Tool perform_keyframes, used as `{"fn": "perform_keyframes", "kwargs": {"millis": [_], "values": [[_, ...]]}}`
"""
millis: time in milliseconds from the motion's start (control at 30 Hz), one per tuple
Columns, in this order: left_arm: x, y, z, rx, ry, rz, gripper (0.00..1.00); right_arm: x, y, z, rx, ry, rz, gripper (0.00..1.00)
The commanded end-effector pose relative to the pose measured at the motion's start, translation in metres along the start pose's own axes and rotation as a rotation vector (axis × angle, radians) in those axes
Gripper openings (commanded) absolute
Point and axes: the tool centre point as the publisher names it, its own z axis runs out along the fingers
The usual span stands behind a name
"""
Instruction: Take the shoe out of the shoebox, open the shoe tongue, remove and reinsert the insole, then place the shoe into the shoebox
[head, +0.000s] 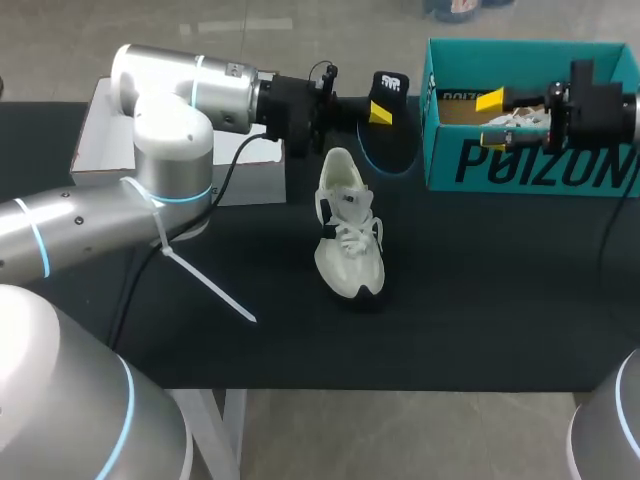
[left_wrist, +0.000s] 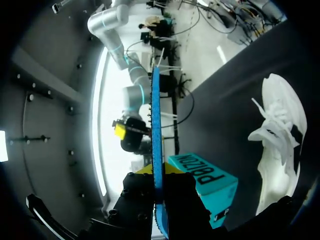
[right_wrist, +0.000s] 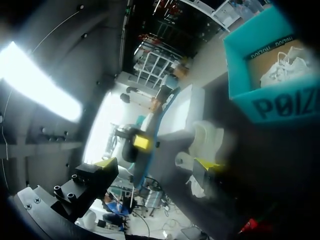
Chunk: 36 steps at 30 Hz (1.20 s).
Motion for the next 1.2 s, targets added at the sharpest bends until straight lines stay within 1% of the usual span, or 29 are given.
{"fn": "perform_keyframes", "kwargs": {"millis": [33, 67, 100, 133, 167, 200, 233, 267, 300, 333, 367, 400, 433, 467, 500, 533, 567, 600, 633, 700, 800, 833, 867, 933, 967, 1000, 1033, 1067, 1200], "values": [[0.0, 0.0, 0.001, -0.001, 0.0, 0.001, 0.0, 0.001, -0.003, 0.002, -0.01, 0.001, 0.003, 1.0], [-0.003, 0.001, -0.001, -0.003, -0.022, -0.067, 0.0, 0.001, -0.003, 0.002, -0.011, 0.001, 0.005, 1.0], [-0.007, 0.002, -0.003, -0.025, -0.031, -0.123, 0.0, 0.001, -0.003, 0.002, -0.014, 0.002, 0.006, 1.0], [-0.008, 0.003, -0.005, -0.037, -0.013, -0.176, 0.0, 0.001, -0.003, 0.001, -0.016, 0.002, 0.008, 1.0], [-0.009, 0.003, -0.006, -0.043, -0.026, -0.214, 0.0, 0.001, -0.003, 0.001, -0.019, 0.003, 0.01, 1.0], [-0.009, 0.005, -0.006, -0.061, -0.012, -0.311, 0.0, 0.001, -0.003, 0.001, -0.021, 0.003, 0.011, 1.0], [-0.009, 0.004, -0.007, -0.068, 0.001, -0.336, 0.0, 0.001, -0.003, 0.001, -0.023, 0.003, 0.012, 1.0], [-0.008, 0.005, -0.008, -0.108, 0.021, -0.403, 0.0, 0.001, -0.003, 0.001, -0.026, 0.003, 0.014, 1.0], [-0.007, 0.006, -0.008, -0.13, 0.04, -0.471, 0.0, 0.001, -0.003, 0.001, -0.028, 0.004, 0.016, 1.0], [-0.007, 0.007, -0.009, -0.141, 0.022, -0.512, 0.0, 0.001, -0.003, 0.0, -0.029, 0.005, 0.017, 1.0], [-0.007, 0.007, -0.01, -0.175, 0.054, -0.62, 0.0, 0.001, -0.004, 0.0, -0.029, 0.005, 0.017, 1.0], [-0.007, 0.007, -0.011, -0.189, 0.044, -0.636, 0.0, 0.001, -0.004, 0.0, -0.031, 0.005, 0.018, 1.0], [-0.008, 0.007, -0.011, -0.217, 0.028, -0.731, 0.0, 0.001, -0.004, 0.0, -0.034, 0.007, 0.02, 1.0], [-0.009, 0.007, -0.012, -0.2, 0.05, -0.812, 0.0, 0.001, -0.004, 0.0, -0.036, 0.008, 0.022, 1.0], [-0.009, 0.006, -0.013, -0.222, 0.021, -0.846, 0.0, 0.001, -0.004, 0.0, -0.038, 0.009, 0.025, 1.0], [-0.01, 0.006, -0.013, -0.236, 0.001, -0.925, 0.0, 0.001, -0.004, 0.0, -0.04, 0.009, 0.027, 1.0], [-0.011, 0.005, -0.013, -0.215, -0.001, -1.001, 0.0, 0.001, -0.005, 0.0, -0.04, 0.009, 0.027, 1.0], [-0.012, 0.004, -0.013, -0.237, -0.033, -1.07, 0.0, 0.001, -0.005, 0.0, -0.04, 0.01, 0.029, 1.0], [-0.013, 0.005, -0.013, -0.221, -0.01, -1.139, 0.0, 0.001, -0.005, 0.0, -0.04, 0.009, 0.029, 1.0], [-0.012, 0.0, -0.012, -0.217, -0.024, -1.261, 0.0, 0.002, -0.004, 0.001, -0.04, 0.008, 0.031, 1.0], [-0.01, -0.002, -0.011, -0.192, 0.005, -1.399, 0.0, 0.003, -0.004, 0.001, -0.042, 0.008, 0.033, 1.0], [-0.01, -0.002, -0.012, -0.203, 0.011, -1.463, 0.0, 0.003, -0.003, 0.001, -0.044, 0.008, 0.036, 1.0], [-0.009, -0.001, -0.012, -0.193, 0.022, -1.512, 0.0, 0.003, -0.003, 0.001, -0.046, 0.008, 0.038, 1.0], [-0.009, 0.005, -0.015, -0.179, -0.014, -1.668, 0.0, 0.003, -0.003, 0.001, -0.049, 0.008, 0.043, 1.0], [-0.01, 0.007, -0.016, -0.15, -0.021, -1.738, 0.0, 0.003, -0.003, 0.001, -0.05, 0.008, 0.046, 1.0], [-0.01, 0.01, -0.018, -0.119, -0.053, -1.822, 0.0, 0.003, -0.004, 0.001, -0.051, 0.008, 0.049, 1.0], [-0.01, 0.012, -0.02, -0.06, -0.048, -1.916, 0.0, 0.003, -0.004, 0.002, -0.051, 0.009, 0.05, 1.0], [-0.009, 0.015, -0.022, -0.044, -0.064, -1.931, 0.0, 0.003, -0.004, 0.002, -0.051, 0.009, 0.052, 1.0], [-0.009, 0.015, -0.022, -0.044, -0.064, -1.931, 0.0, 0.002, -0.006, 0.003, -0.05, 0.007, 0.058, 1.0]]}}
